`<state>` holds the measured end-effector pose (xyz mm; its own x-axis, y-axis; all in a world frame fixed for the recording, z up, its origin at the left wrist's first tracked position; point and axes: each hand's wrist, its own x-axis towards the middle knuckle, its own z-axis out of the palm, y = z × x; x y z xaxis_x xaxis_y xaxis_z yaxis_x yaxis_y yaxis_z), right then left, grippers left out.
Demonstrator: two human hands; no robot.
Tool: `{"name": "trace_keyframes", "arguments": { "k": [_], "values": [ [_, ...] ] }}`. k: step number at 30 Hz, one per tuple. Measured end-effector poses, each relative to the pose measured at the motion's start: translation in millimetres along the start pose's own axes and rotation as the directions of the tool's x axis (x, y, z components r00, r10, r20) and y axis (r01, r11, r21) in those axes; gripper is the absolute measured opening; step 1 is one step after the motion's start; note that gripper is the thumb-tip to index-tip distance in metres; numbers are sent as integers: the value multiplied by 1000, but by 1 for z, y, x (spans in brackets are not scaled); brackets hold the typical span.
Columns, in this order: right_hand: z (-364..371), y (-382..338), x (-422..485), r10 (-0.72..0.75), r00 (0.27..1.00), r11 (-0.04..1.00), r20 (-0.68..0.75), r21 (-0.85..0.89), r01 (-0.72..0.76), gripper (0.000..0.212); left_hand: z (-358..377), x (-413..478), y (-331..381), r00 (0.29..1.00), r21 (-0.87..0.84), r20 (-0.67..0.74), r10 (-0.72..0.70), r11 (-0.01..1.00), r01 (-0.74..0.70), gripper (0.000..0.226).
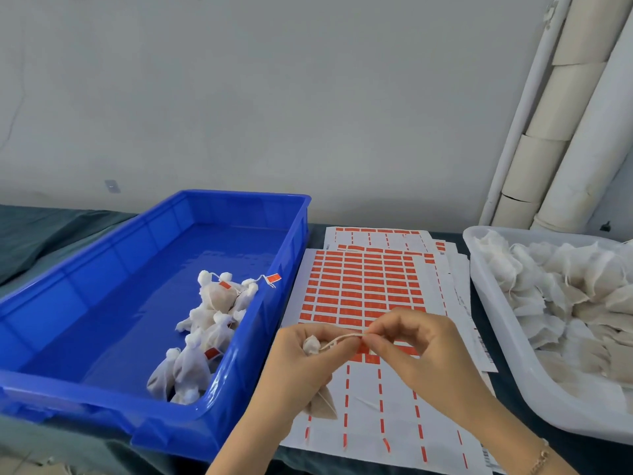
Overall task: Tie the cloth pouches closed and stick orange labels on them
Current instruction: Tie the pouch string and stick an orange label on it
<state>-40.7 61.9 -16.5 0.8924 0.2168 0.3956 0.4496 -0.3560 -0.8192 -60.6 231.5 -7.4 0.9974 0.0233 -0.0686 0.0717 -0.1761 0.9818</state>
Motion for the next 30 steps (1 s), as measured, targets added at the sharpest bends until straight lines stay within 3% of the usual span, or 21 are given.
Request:
{"name": "trace_keyframes", "arguments": {
  "k": [3, 7, 9, 12, 17, 22, 30],
  "values": [
    [11, -2, 11, -4, 1000, 1000, -11, 31, 4, 1, -17, -5, -1, 998, 47, -26, 64, 997, -63, 7],
    [32, -8, 29, -10, 1000, 995, 6, 94, 10, 7, -54, -7, -4, 999, -231, 13, -51, 971, 53, 23],
    [47, -9, 40, -35, 998, 994, 52, 107, 29, 11, -75, -8, -8, 1000, -259, 5, -5, 966, 6, 32],
    [73, -14, 57, -88, 983, 986, 164, 153, 62, 15, -102, -6, -9, 991, -176, -71, 110, 977, -121, 38],
    [126, -30, 82, -138, 909, 989, 392, 102, 106, 47, -128, 5, -1, 943, 55, -194, 270, 963, -264, 23],
    [153, -29, 112, -110, 921, 994, 373, 37, 104, 36, -141, 23, -7, 929, 280, -271, 253, 944, -175, 19],
    [177, -19, 119, -101, 923, 957, 371, -217, 192, 35, -150, 46, -30, 929, 430, -347, 126, 902, 39, 13]
  ]
}}
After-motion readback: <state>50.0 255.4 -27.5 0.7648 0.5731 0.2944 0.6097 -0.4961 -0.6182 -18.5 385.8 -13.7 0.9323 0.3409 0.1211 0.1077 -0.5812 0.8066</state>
